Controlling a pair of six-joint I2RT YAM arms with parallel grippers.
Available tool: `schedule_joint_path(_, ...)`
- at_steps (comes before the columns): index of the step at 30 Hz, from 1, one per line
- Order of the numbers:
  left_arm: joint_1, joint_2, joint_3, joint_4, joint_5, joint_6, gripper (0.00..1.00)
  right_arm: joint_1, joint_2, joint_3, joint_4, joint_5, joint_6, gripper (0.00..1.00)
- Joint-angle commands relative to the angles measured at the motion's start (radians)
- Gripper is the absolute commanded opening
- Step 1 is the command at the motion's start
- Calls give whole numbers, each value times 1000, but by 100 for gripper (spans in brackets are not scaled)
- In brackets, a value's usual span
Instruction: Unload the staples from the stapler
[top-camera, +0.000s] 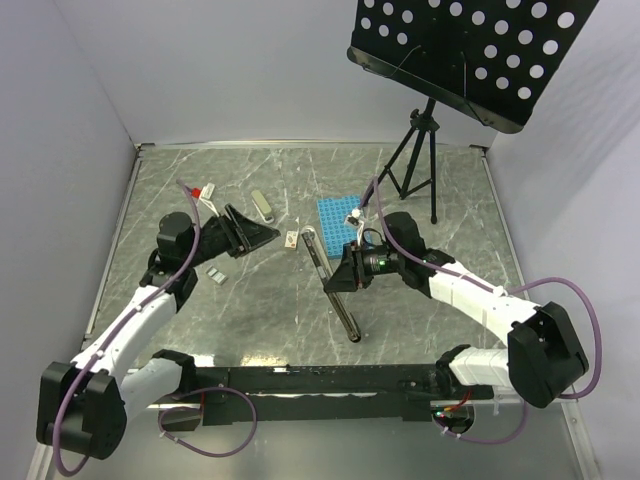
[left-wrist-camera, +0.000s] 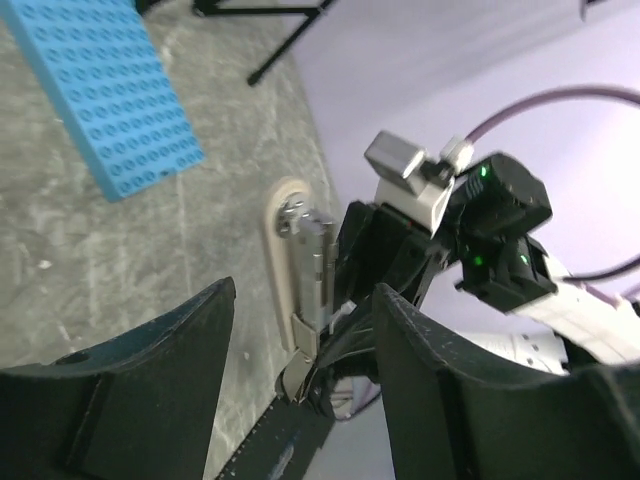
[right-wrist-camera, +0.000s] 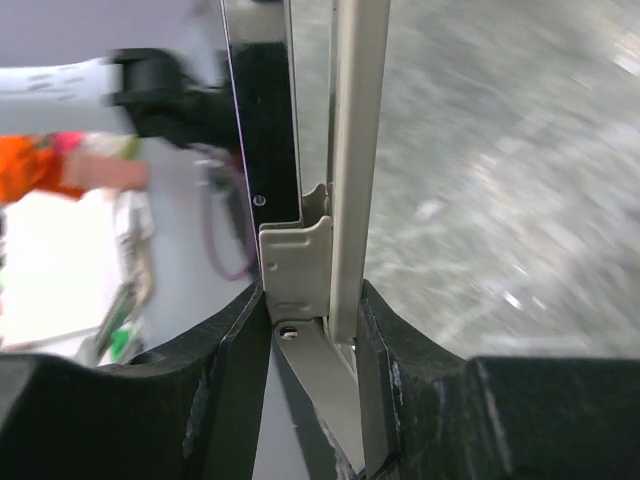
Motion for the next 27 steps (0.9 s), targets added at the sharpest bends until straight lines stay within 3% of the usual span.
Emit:
schedule_joint_path(1,27,-41,91,-196,-106,123,61,19,-36,84,-179,272,-88,0)
schedule_joint_path(8,188,-47,145,-415,-201,190,65,123,43,177,-426,703,-89,0)
schedule_joint_path(16,275,-47,197,-589,-349,296,69,301,204,287,-613,1005,-40,0)
schedule_joint_path(27,343,-52,139,-587,-356,261,70,542,513,573,-970,1399,90,0)
